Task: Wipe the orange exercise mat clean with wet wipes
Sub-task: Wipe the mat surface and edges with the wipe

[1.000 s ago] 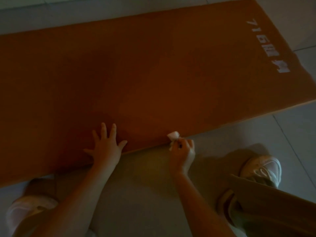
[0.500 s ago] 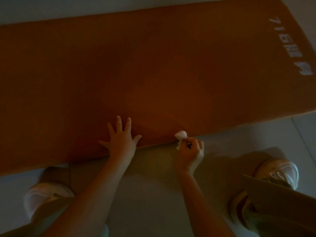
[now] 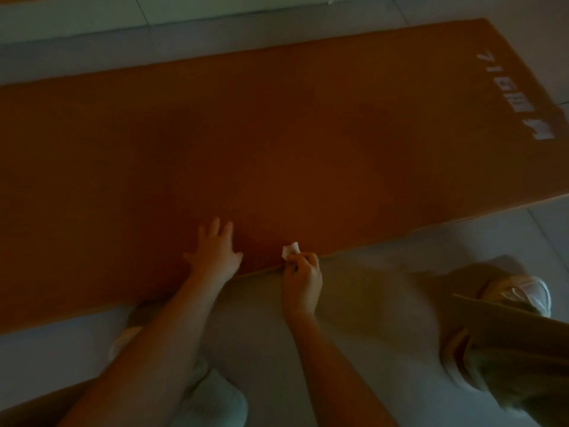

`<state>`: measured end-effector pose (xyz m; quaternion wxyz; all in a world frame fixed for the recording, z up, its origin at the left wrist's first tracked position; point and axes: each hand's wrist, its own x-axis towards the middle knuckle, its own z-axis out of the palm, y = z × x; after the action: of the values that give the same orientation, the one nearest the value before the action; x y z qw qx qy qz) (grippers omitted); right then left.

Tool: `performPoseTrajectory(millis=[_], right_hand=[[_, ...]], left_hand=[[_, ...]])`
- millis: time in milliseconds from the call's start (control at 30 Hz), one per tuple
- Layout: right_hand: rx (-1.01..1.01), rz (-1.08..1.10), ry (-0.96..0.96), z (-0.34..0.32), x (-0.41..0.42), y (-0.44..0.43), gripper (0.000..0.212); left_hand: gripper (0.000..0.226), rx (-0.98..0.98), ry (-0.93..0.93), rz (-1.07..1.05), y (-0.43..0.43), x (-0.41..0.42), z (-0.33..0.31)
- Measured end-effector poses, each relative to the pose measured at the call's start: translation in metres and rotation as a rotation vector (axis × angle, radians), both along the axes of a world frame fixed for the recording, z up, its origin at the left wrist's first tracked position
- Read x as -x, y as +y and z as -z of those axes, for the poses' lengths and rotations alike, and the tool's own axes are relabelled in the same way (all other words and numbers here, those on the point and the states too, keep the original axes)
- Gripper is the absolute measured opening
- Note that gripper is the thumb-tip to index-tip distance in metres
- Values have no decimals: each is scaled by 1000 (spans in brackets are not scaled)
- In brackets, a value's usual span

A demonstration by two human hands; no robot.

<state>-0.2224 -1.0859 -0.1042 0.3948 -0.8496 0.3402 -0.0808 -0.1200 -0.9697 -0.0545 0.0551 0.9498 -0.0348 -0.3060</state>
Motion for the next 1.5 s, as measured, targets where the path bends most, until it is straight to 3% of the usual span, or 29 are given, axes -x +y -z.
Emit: performPoseTrajectory(millis=[100,200,467,700,900,1033,1233,1433,1500], right_hand=[[-62,26,87,-5,-4,-6,12],[-49,35,142,-12,-8,-8,10],[50,72,301,-18,-17,-8,9],[114,158,256,-12,-12,3,18],[-25,219,132,-8,-4,-6,23],[-157,378,9,-12,-11,-2,19],[-31,447,9,-4,-12,8,20],[-112,526,11,4,-21,32,19],[-142,426,6,5,-24,58,21]], left_hand=[[87,-54,31,-190,68,-9,-2],[93,-13,101,-250,110,-10,1],[90,-4,101,-264,104,-15,6],[92,9,82,-261,106,-18,9],[93,9,81,-251,107,-18,10],[93,18,65,-241,109,-18,9],[92,13,16,-175,115,-11,16],[76,102,4,-119,146,-15,10],[76,77,-58,-172,173,-20,6]])
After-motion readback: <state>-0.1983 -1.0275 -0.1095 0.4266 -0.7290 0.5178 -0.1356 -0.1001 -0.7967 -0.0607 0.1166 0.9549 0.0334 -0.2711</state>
